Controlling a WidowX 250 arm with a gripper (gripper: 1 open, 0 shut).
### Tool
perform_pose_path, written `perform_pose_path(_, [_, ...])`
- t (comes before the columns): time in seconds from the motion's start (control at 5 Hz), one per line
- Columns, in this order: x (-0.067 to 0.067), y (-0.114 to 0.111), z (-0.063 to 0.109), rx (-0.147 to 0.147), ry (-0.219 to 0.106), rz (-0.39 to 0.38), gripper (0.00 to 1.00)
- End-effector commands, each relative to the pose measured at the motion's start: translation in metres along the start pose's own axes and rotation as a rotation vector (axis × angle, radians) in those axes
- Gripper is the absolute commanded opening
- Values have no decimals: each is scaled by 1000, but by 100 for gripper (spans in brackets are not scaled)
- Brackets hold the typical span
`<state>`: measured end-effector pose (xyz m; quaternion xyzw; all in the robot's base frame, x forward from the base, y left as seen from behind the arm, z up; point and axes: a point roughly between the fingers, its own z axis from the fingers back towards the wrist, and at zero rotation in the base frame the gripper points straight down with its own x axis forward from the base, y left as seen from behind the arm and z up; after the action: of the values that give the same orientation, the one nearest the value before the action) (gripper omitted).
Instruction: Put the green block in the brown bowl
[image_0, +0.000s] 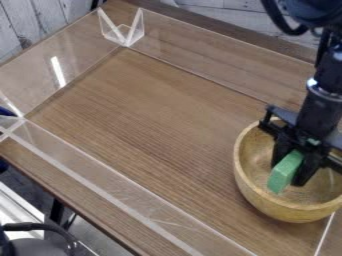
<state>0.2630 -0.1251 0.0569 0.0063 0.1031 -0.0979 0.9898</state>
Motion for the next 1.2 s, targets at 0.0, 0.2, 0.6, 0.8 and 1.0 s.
perform_pose_path(0.0, [6,-3,24,10,-110,-28,0])
perform_pose_path(0.2, [7,-2,22,-6,-90,-13,0])
perform_pose_path(0.6, [9,2,27,-55,-94,-13,0])
perform_pose_path(0.8, [9,6,29,-87,-109,-25,0])
perform_pose_path(1.0, [10,5,23,-72,-84,-33,0])
